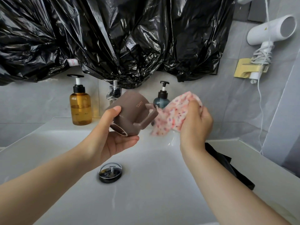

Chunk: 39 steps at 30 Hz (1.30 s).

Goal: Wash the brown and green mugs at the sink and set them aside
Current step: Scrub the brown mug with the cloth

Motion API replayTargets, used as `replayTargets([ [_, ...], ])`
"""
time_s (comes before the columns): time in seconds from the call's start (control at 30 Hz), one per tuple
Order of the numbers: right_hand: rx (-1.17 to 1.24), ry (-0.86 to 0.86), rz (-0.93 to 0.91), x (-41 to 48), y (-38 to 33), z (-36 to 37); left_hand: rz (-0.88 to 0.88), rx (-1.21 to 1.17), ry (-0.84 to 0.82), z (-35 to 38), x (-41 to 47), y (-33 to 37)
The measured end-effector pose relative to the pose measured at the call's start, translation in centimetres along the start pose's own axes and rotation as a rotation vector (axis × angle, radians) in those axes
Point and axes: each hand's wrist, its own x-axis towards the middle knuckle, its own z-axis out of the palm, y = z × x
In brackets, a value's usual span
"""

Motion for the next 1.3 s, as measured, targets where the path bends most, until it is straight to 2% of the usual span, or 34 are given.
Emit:
replayTargets([
  [0.07,-0.049,-0.143,0.030,-0.7,0.4,0.2,0.006,-0.019,-0.025,0.1,0.1,-0.1],
  [0.13,-0.045,-0.419,0.113,-1.6,0.5,0.7,0.014,-0.052,-0.036,0.1,0.1,0.0],
  [0.2,0.060,-0.669,0.186,-2.6,0.2,1.0,0.022,-0.085,-0.049,0.0,0.0,0.1],
  [0.27,0.134,-0.760,0.156,-3.0,0.4,1.0,0.024,-0.082,-0.041,0.0,0.0,0.2],
  [0.37,0.098,-0.762,0.037,-3.4,0.6,0.9,0.018,-0.005,-0.007,-0.5,0.2,0.5],
  [0.5,0.020,-0.748,-0.093,-3.8,0.0,1.2,-0.031,0.146,-0.059,-0.9,0.4,0.3],
  [0.7,0.091,-0.966,0.079,-3.5,-0.3,0.5,-0.026,0.127,-0.067,-0.7,0.5,-0.2],
  [1.07,0.073,-0.960,0.114,-2.5,0.4,1.6,-0.080,0.020,-0.220,-0.7,0.3,-0.1],
  [1.3,0.129,-0.894,0.293,-1.4,1.3,1.8,-0.174,0.029,-0.329,-0.6,-0.2,-0.1],
])
